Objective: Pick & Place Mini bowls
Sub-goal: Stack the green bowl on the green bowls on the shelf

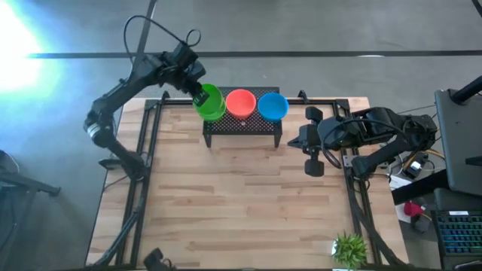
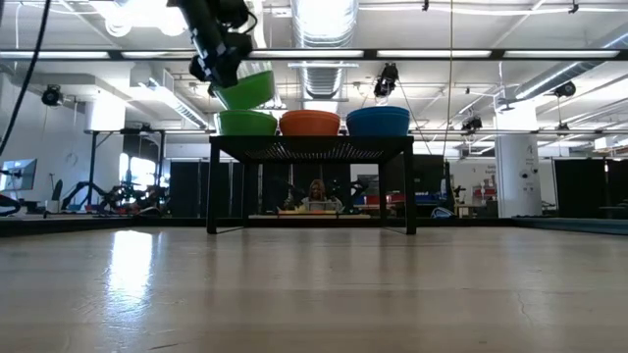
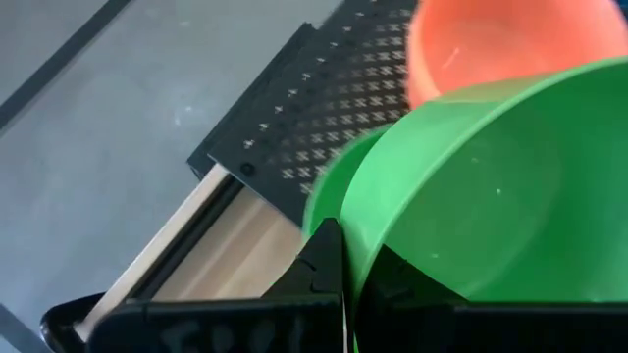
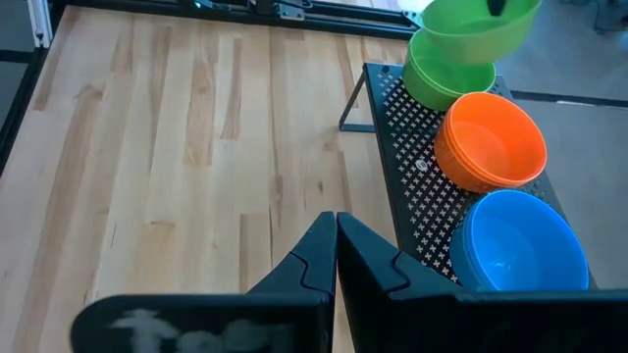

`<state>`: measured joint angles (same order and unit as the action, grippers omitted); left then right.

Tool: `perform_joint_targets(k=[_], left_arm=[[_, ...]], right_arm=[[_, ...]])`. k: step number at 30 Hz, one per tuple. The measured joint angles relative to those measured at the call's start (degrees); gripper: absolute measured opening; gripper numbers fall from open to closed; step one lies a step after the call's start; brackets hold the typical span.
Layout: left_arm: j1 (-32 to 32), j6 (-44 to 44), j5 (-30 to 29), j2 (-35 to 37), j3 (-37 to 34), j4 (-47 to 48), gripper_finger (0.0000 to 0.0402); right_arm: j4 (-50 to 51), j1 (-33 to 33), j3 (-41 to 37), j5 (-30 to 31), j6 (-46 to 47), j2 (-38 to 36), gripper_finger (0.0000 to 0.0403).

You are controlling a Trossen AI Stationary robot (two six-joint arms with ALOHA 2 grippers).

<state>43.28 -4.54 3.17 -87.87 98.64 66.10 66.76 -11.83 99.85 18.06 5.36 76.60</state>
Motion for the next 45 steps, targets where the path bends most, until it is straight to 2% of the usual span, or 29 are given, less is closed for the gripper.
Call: perform_joint_targets(k=[6, 20, 39, 45], left_arm=[[1.0, -0.19, 0.1, -2.93, 1.44, 0.41, 0.0], [1.01, -0.59, 0.25, -3.48, 1.47, 3.39, 0.0003], [0.84, -1.87, 0.16, -3.44, 1.47, 1.51, 0.0073], [0.82, -1.84, 0.16, -3.39, 2.63, 0.99, 0.0078]], right_arm=[[0.37, 0.02, 0.0, 0.0, -0.03, -0.02, 0.0008], [0.32, 0.01, 0.0, 0.0, -1.46, 0.0, 0.0008], [0.29, 0.0, 0.0, 0.0, 0.16, 0.0, 0.0008], [0.33, 0.0, 0.0, -0.01, 0.0, 0.0, 0.0008]])
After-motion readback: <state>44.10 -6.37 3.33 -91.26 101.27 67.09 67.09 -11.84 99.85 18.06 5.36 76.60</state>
